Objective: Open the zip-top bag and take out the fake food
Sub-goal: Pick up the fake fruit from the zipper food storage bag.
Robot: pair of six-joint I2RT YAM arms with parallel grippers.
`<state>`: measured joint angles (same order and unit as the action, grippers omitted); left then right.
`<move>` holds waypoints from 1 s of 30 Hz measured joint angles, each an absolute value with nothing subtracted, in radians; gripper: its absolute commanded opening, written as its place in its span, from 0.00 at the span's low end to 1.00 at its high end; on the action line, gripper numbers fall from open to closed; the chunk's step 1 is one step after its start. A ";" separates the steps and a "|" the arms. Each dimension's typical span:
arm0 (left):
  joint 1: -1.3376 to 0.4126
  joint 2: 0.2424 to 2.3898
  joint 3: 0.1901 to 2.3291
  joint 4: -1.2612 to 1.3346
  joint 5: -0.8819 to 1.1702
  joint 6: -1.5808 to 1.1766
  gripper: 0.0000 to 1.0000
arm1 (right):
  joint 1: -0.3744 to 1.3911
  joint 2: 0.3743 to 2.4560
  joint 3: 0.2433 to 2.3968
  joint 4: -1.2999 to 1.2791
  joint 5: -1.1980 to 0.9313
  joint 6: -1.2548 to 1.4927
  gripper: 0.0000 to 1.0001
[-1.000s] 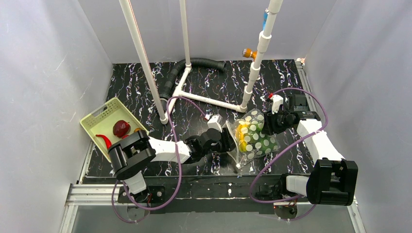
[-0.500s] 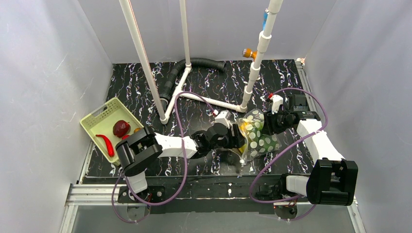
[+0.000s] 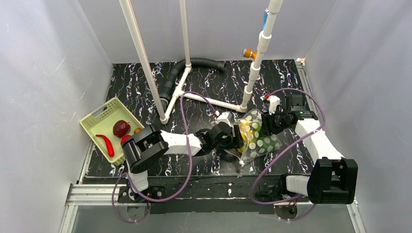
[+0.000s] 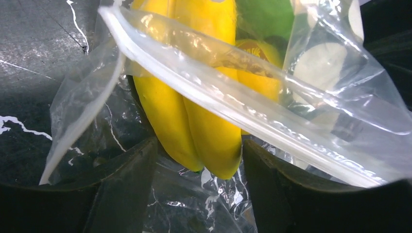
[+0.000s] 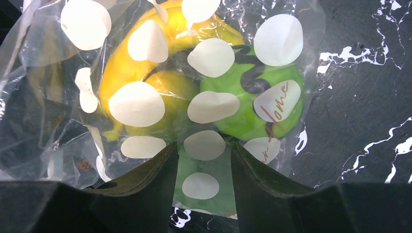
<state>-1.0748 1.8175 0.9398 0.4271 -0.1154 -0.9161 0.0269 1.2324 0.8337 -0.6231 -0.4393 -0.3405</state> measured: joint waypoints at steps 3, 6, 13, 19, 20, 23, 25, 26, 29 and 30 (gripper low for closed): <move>-1.070 1.835 0.974 0.388 -0.114 -0.910 0.67 | 0.028 1.233 0.834 -0.625 -0.439 -0.342 0.51; -1.066 1.877 1.037 0.341 -0.112 -0.901 0.67 | 0.028 1.233 0.834 -0.626 -0.439 -0.343 0.51; -1.055 1.924 1.088 0.297 -0.105 -0.890 0.68 | 0.028 1.233 0.834 -0.626 -0.439 -0.343 0.51; -1.046 1.932 1.097 0.295 -0.097 -0.884 0.47 | 0.031 1.233 0.834 -0.626 -0.439 -0.343 0.51; -1.045 1.934 1.099 0.296 -0.096 -0.880 0.40 | 0.032 1.233 0.834 -0.626 -0.439 -0.343 0.51; -1.043 1.937 1.103 0.298 -0.094 -0.871 0.25 | 0.034 1.233 0.834 -0.626 -0.439 -0.344 0.51; -1.043 1.937 1.103 0.299 -0.094 -0.862 0.17 | 0.034 1.233 0.834 -0.627 -0.440 -0.344 0.51; -1.044 1.937 1.103 0.299 -0.094 -0.856 0.13 | 0.034 1.233 0.834 -0.627 -0.440 -0.344 0.51; -1.043 1.926 1.096 0.290 -0.094 -0.832 0.08 | 0.034 1.232 0.834 -0.627 -0.444 -0.345 0.51; -1.043 1.916 1.087 0.284 -0.094 -0.821 0.07 | 0.034 1.232 0.834 -0.628 -0.446 -0.347 0.51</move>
